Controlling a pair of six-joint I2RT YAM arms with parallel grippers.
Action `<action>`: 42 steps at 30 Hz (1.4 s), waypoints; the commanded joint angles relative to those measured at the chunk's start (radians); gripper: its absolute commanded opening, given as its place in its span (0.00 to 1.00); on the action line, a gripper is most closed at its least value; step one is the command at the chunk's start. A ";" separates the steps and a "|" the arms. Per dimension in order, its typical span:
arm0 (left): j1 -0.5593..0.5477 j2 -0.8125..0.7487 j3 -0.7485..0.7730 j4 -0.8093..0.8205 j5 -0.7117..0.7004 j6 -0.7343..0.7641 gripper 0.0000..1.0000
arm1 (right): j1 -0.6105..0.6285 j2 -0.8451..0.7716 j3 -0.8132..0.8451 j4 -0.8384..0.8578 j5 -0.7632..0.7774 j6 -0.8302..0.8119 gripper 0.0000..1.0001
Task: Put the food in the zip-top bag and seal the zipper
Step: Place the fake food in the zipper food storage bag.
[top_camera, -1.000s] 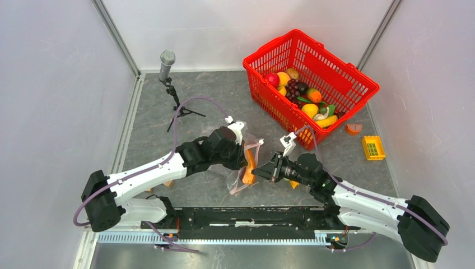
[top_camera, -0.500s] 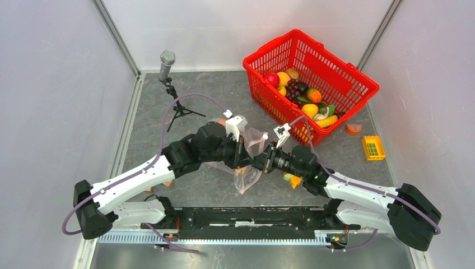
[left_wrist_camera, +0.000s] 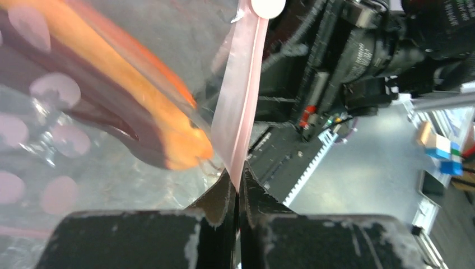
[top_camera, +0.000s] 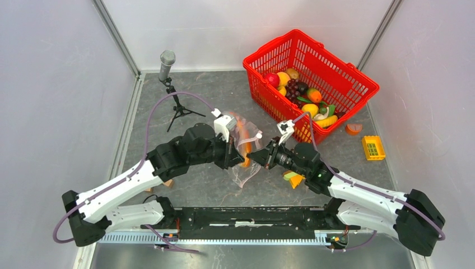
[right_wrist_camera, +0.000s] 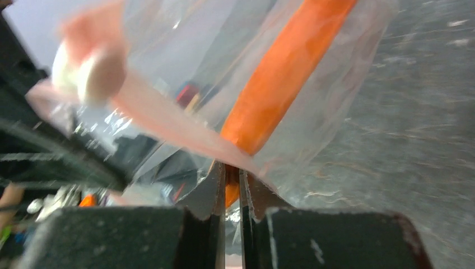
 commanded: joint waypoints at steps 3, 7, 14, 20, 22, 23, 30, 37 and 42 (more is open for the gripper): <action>-0.004 -0.032 -0.033 -0.015 -0.247 0.118 0.02 | -0.003 0.000 0.046 0.079 -0.323 0.051 0.00; -0.004 0.010 -0.035 -0.006 -0.262 0.132 0.02 | -0.003 -0.030 0.078 -0.057 -0.355 0.006 0.00; -0.004 -0.004 -0.081 0.075 -0.206 0.142 0.02 | -0.002 0.038 0.100 -0.099 -0.453 -0.014 0.00; -0.005 -0.033 -0.109 0.100 -0.060 0.269 0.02 | -0.006 0.089 0.209 -0.296 -0.362 -0.151 0.00; -0.005 -0.041 -0.113 0.095 0.002 0.302 0.02 | -0.008 0.101 0.222 -0.278 -0.345 -0.157 0.00; -0.005 -0.046 -0.114 0.094 0.032 0.312 0.02 | -0.010 0.116 0.225 -0.268 -0.342 -0.158 0.00; -0.005 -0.075 -0.138 0.134 0.085 0.376 0.02 | -0.016 0.193 0.203 -0.091 -0.455 -0.071 0.00; -0.006 -0.132 -0.197 0.238 0.093 0.415 0.02 | -0.037 0.200 0.087 0.231 -0.607 0.112 0.00; -0.006 -0.179 -0.209 0.220 -0.003 0.434 0.02 | -0.058 0.165 0.105 0.040 -0.678 -0.002 0.00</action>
